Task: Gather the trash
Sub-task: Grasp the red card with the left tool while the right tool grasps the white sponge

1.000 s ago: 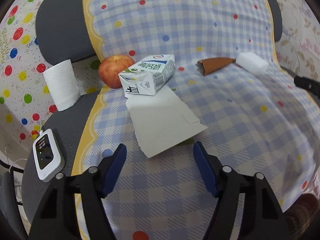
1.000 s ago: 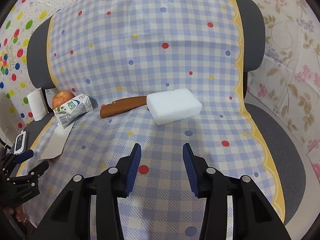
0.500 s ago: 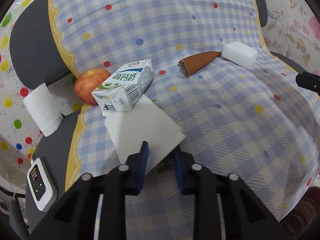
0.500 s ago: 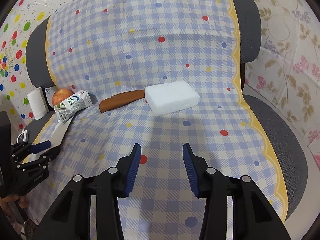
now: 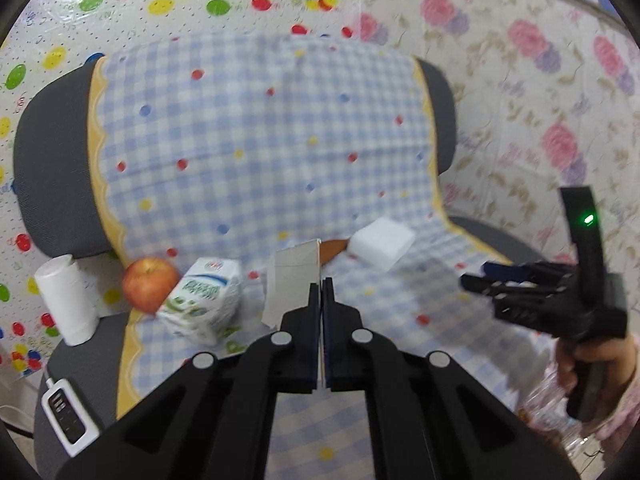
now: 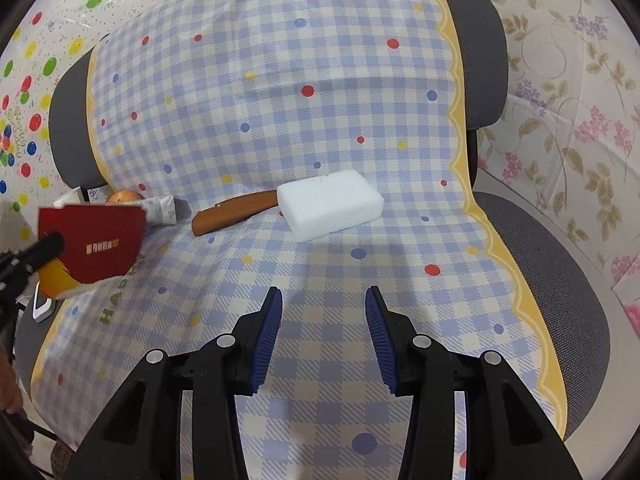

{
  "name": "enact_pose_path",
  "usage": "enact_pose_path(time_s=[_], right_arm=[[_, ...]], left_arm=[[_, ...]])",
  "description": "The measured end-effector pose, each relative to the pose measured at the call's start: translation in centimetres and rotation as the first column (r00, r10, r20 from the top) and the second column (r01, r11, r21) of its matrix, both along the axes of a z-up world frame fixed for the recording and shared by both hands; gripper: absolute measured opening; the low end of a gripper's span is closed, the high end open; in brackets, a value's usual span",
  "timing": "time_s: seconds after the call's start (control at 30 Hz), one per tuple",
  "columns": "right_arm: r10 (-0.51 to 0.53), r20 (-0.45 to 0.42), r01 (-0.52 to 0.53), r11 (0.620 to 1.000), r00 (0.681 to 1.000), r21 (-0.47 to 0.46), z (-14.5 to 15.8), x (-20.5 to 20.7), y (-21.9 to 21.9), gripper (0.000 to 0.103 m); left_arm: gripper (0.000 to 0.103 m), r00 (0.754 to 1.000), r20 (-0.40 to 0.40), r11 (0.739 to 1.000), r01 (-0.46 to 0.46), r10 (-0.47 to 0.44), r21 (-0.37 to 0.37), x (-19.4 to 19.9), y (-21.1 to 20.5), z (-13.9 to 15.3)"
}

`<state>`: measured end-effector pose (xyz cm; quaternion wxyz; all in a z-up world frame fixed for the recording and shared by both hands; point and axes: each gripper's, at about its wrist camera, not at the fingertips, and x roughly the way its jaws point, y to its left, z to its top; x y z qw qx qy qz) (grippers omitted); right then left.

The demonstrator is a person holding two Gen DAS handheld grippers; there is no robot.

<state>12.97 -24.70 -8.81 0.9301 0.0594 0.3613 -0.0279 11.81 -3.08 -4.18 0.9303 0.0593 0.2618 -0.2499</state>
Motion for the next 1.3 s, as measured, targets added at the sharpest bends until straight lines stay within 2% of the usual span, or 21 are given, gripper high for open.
enact_pose_path(time_s=[0.07,0.2,0.37,0.5,0.57,0.83,0.87,0.9,0.97,1.1,1.3], right_arm=[[-0.003,0.001,0.003,1.0,1.0,-0.003,0.1,0.2,-0.2,0.045],[-0.006,0.002,0.006,1.0,1.0,-0.009,0.2,1.3,-0.5,0.045],[-0.008,-0.003,0.008,1.0,1.0,-0.005,0.0,2.7,-0.7,0.045],[0.002,-0.004,-0.002,1.0,1.0,-0.01,-0.4,3.1,-0.6,0.045],[0.004,-0.013,-0.004,1.0,1.0,-0.007,-0.8,3.4,-0.6,0.045],[0.002,-0.029,-0.002,1.0,1.0,-0.01,-1.4,3.7,-0.7,0.046],[0.002,-0.03,-0.002,1.0,1.0,-0.011,-1.4,3.8,-0.7,0.046],[0.002,-0.031,-0.002,1.0,1.0,-0.012,-1.4,3.8,-0.7,0.046],[0.0,-0.03,-0.001,1.0,1.0,-0.008,-1.5,3.9,-0.8,0.051],[-0.006,-0.028,0.006,1.0,1.0,-0.002,-1.7,4.5,-1.2,0.051],[0.003,-0.046,-0.002,0.999,0.999,0.034,-2.0,8.0,-1.3,0.051]], left_arm=[[0.0,1.0,0.006,1.0,0.016,-0.016,-0.019,0.6,-0.6,0.0],[0.0,0.997,-0.076,0.998,0.011,-0.016,-0.069,3.0,-1.0,-1.7],[0.0,0.982,-0.182,0.998,-0.056,0.056,0.007,4.5,-0.7,-5.3],[0.001,0.971,-0.224,0.996,-0.086,0.087,0.013,5.0,0.3,-6.9],[0.005,0.964,-0.242,0.994,-0.109,0.112,0.023,5.4,0.6,-7.2],[0.012,0.956,-0.25,0.988,-0.146,0.153,0.044,7.0,0.3,-7.8],[0.011,0.955,-0.254,0.988,-0.148,0.152,0.035,7.5,0.2,-7.8],[0.003,0.956,-0.248,0.988,-0.152,0.155,0.032,7.5,0.2,-7.6],[0.0,0.964,-0.207,0.986,-0.158,0.167,0.058,7.4,-0.4,-6.9],[0.0,0.984,-0.112,0.988,-0.134,0.142,0.075,6.1,-1.7,-5.0],[0.0,0.986,-0.1,0.987,-0.122,0.132,0.104,6.4,-2.7,-4.7]])
